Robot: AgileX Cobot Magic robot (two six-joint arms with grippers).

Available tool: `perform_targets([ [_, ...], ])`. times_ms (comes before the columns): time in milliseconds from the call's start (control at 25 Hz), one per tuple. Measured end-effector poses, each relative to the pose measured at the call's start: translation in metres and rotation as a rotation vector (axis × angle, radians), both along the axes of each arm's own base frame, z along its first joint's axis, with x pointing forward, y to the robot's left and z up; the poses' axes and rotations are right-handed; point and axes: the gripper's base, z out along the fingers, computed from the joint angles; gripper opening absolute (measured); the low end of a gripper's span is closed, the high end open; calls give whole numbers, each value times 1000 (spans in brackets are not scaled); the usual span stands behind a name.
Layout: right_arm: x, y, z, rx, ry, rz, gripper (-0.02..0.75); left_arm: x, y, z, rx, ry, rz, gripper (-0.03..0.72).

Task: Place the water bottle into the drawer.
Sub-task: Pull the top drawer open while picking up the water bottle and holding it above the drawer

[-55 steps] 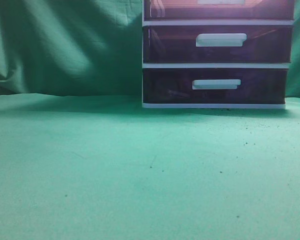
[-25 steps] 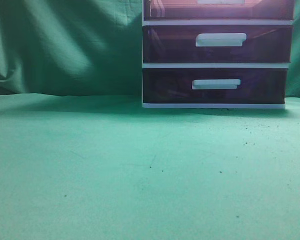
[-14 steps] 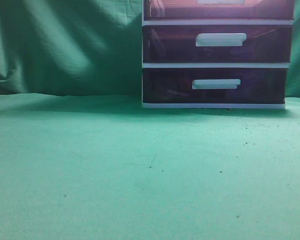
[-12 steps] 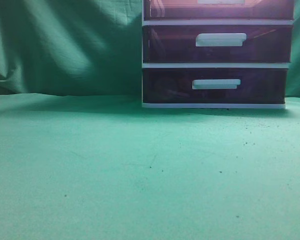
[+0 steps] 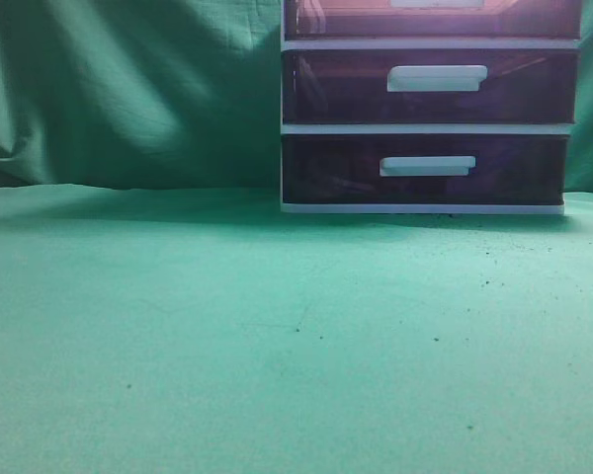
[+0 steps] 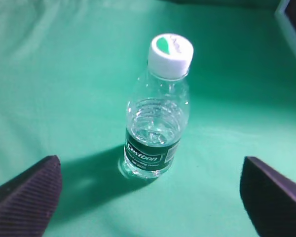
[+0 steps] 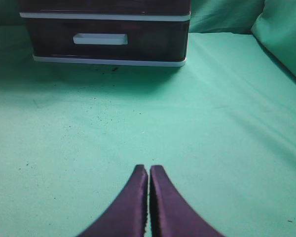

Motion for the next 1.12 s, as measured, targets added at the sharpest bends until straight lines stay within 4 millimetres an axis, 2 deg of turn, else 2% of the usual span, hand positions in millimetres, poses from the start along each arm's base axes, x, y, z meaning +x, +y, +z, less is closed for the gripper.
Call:
perform_targets([
  [320,0,0,0,0,0,0,0,66,6,-4,-27,109,26,639],
  [520,0,0,0,0,0,0,0,108,8,-20,-39,190,34,639],
  [720,0,0,0,0,0,0,0,132,10,-37,-52,248,42,639],
  [1000,0,0,0,0,0,0,0,142,12,-44,-48,255,51,347],
  [1080,0,0,0,0,0,0,0,143,12,-43,-47,252,52,286],
  [1120,0,0,0,0,0,0,0,143,12,-43,-47,252,52,298],
])
